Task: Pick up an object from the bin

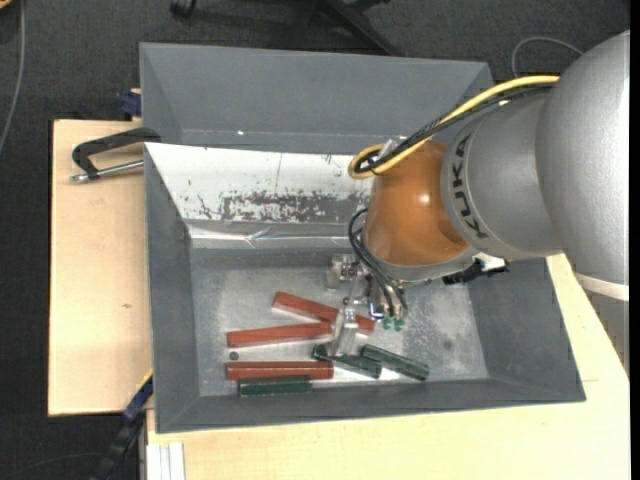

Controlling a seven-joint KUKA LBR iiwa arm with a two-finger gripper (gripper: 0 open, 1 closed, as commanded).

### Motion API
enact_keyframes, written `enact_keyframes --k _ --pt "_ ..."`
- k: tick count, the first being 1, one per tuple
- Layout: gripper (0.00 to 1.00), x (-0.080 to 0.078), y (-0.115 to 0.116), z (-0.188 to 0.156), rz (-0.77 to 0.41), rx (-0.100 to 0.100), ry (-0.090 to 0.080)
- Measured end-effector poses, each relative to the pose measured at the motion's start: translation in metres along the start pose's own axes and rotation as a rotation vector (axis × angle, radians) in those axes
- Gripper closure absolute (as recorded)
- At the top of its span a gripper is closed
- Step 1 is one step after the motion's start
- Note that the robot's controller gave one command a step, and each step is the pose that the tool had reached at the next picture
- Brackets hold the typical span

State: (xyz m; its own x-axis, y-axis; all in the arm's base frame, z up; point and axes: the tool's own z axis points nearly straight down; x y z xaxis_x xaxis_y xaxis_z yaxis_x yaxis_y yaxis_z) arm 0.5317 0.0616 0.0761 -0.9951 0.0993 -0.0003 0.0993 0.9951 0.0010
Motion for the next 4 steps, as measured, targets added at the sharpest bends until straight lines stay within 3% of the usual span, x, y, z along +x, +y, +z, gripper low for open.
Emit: enact_keyframes --k 1,3,4 --pt "1.00 0.011 0.029 0.002 0.309 0.000 -0.003" --pt "1.00 0.012 0.028 -0.001 0.309 0.001 -0.002" --pt "1.00 0.013 0.029 -0.019 0.308 0.002 0.003"
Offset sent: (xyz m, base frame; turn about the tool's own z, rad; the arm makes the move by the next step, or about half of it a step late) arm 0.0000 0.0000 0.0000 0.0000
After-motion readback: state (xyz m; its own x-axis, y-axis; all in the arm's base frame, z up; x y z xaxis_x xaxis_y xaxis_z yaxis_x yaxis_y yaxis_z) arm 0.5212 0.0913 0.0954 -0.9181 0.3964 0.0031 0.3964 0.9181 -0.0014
